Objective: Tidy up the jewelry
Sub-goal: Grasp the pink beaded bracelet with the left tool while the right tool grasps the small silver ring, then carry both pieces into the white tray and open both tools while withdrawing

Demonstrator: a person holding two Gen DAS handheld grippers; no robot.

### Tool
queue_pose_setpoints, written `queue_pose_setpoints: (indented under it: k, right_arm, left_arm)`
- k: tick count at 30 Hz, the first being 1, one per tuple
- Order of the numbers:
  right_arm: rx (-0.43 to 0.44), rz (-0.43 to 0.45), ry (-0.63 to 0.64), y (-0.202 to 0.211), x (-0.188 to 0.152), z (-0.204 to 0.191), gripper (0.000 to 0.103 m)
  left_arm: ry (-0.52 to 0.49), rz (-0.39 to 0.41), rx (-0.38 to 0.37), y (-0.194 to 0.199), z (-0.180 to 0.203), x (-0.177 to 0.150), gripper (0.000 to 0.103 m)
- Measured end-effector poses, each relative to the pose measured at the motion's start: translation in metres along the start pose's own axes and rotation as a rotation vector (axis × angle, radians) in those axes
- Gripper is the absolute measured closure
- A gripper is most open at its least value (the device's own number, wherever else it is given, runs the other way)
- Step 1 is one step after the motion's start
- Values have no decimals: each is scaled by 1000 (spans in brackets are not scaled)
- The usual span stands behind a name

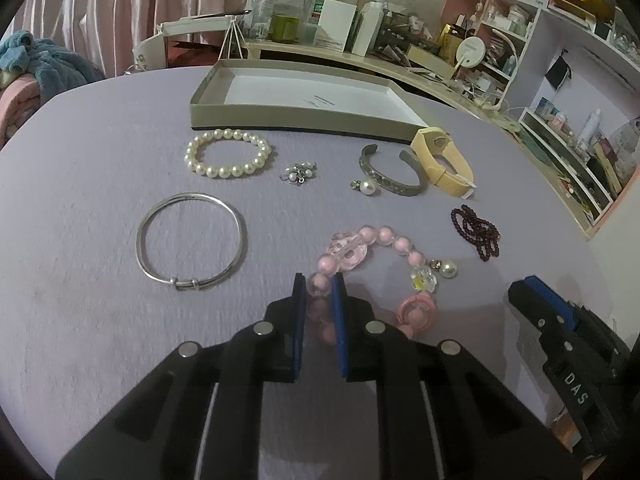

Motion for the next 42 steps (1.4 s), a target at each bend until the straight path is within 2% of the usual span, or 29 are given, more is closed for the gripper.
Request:
queue_pose_setpoints:
  k: [6, 16, 29, 33, 37, 42]
  right_arm:
    - [7, 42, 17, 13, 11, -4, 80]
    - [42, 112, 50, 32, 38, -13, 80]
    - [44, 166, 95, 43, 71, -21, 80]
    - [44, 184, 112, 47, 92, -22, 80]
    - [24, 212, 134, 49, 128, -23, 80]
    - [31, 176, 142, 26, 177, -23, 80]
  left_arm:
    - [-33, 38, -29, 20, 9, 6, 90]
    - [-114, 116, -100, 62, 38, 38, 90]
    - [-133, 184, -119, 99, 40, 71, 90]
    - [-145, 192, -113, 106, 38, 91, 90]
    - [-157, 204, -94, 111, 31, 119, 90]
    - [-155, 213, -79, 109, 19, 165, 90]
Point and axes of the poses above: each gripper's, at about its wrist camera, not at the fingertips, and y roughly against the way its jaws point, z to its right, x to its top, the point moved 10 cm from there along -y, roughly the way its jaws point, and after that the axes turned 13 degrees about -z, right-handed, at the moved point
